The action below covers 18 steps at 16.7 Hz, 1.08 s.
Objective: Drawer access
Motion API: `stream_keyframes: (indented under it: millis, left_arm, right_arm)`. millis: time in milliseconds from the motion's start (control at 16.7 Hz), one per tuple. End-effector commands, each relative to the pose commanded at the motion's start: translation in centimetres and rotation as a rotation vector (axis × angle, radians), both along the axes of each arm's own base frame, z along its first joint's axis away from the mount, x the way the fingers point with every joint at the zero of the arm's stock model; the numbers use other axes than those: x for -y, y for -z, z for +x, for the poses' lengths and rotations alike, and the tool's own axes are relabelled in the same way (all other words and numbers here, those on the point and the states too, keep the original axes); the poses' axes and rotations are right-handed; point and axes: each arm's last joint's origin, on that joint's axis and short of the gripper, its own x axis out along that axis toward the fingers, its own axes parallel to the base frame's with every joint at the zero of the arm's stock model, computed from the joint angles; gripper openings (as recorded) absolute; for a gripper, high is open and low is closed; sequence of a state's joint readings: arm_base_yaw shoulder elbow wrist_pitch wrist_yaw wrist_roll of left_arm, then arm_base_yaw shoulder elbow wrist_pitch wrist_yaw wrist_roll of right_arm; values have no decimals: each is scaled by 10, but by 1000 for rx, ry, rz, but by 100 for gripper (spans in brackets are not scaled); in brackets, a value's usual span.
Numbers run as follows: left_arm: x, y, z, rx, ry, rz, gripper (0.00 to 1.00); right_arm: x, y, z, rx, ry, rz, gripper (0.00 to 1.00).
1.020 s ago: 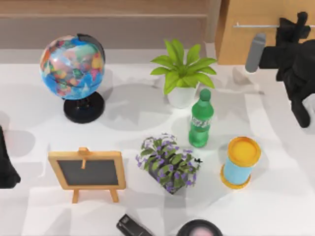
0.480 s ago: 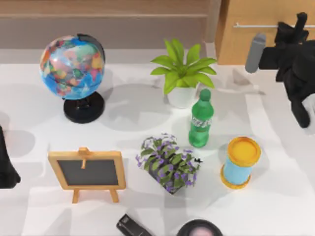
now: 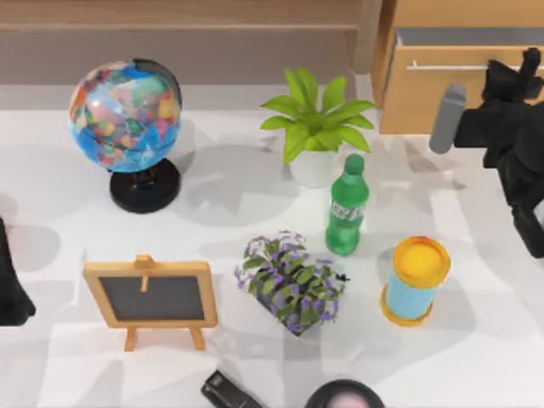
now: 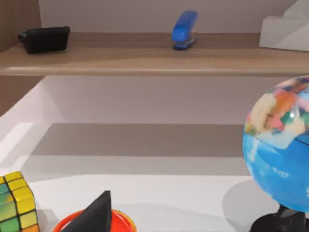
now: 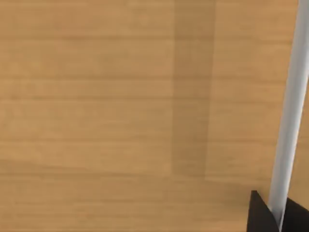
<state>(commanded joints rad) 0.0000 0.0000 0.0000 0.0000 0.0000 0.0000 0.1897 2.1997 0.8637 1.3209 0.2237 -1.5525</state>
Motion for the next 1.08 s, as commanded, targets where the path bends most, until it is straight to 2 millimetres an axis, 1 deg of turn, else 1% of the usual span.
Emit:
stream_keyframes:
  millis: [120,180,420,540,660,900,960,1080]
  left_arm:
    - [0,0,0,0,0,0,100]
    - [0,0,0,0,0,0,100]
    - [0,0,0,0,0,0,100]
    - [0,0,0,0,0,0,100]
    - [0,0,0,0,0,0,100]
    - [0,0,0,0,0,0,100]
    - [0,0,0,0,0,0,100]
    - [0,0,0,0,0,0,100]
  right_arm:
    - [0,0,-15,2,-1,-1,0]
    - [0,-1,-19,5,-1,-1,0]
    - [0,0,-20,3,-1,-1,0]
    - [0,-1,-24,8,-1,0,0]
    - [-1,-1,-37,7,0,1,0]
    - [0,1,-75,-4,0,-2,0]
    - [0,0,-80,0,0,-1,0]
    - [0,0,-83,3,-1,-1,0]
